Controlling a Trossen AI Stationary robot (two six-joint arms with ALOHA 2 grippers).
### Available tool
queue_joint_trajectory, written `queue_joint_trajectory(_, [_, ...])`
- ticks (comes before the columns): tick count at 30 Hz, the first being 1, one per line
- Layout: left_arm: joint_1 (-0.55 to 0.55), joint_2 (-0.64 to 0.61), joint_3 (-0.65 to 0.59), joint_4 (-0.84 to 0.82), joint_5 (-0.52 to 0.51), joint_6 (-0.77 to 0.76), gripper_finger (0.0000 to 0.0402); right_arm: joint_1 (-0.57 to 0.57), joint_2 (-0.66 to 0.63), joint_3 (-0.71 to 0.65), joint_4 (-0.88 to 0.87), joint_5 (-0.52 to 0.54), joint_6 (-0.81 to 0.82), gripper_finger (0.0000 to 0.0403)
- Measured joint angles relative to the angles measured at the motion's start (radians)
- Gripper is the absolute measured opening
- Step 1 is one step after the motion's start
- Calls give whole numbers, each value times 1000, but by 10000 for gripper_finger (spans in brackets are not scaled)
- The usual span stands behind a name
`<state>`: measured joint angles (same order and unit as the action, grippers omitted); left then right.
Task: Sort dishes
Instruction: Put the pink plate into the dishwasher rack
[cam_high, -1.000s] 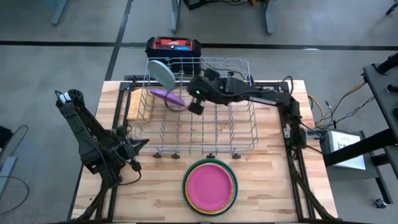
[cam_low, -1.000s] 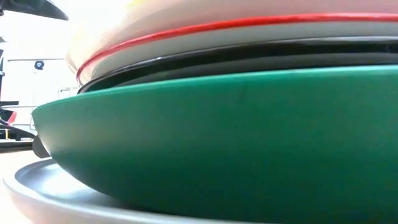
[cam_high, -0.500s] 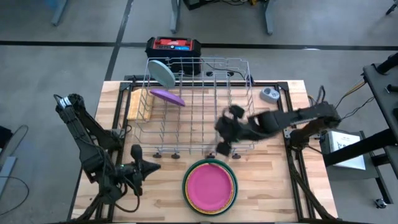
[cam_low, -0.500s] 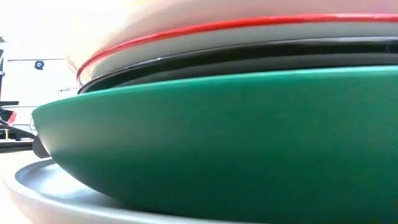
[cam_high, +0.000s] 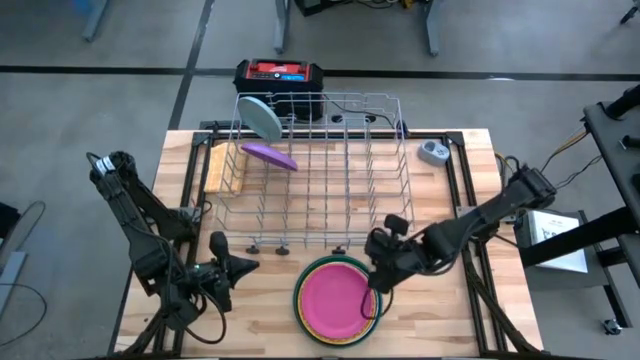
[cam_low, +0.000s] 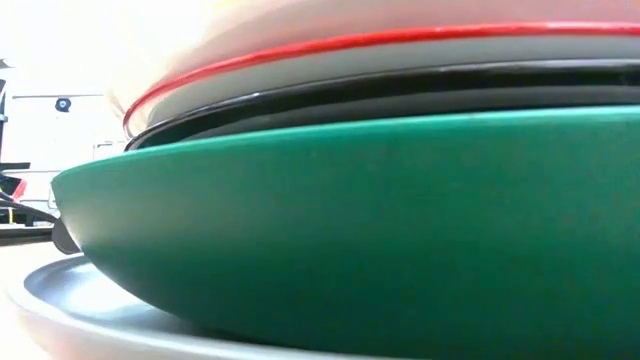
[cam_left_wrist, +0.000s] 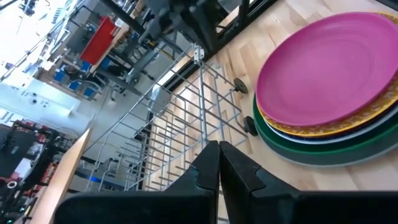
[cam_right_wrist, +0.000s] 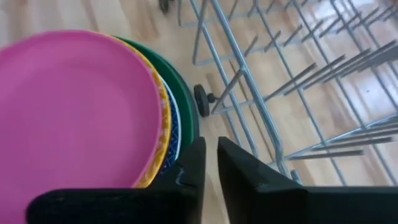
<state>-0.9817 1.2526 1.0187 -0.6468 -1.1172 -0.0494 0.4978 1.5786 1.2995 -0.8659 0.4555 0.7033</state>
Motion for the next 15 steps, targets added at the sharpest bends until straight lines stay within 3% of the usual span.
queue_joint_trajectory(4, [0,0,0,-6,-1,0,0,-13,53,-1,43,-32,4,82])
queue_joint_trajectory(9, [0,0,0,-6,-1,0,0,-16,105,-1,119,-145,-59,130])
queue_joint_trajectory(15, [0,-1,0,-9,-1,0,0,-16,151,-1,141,-178,-58,161])
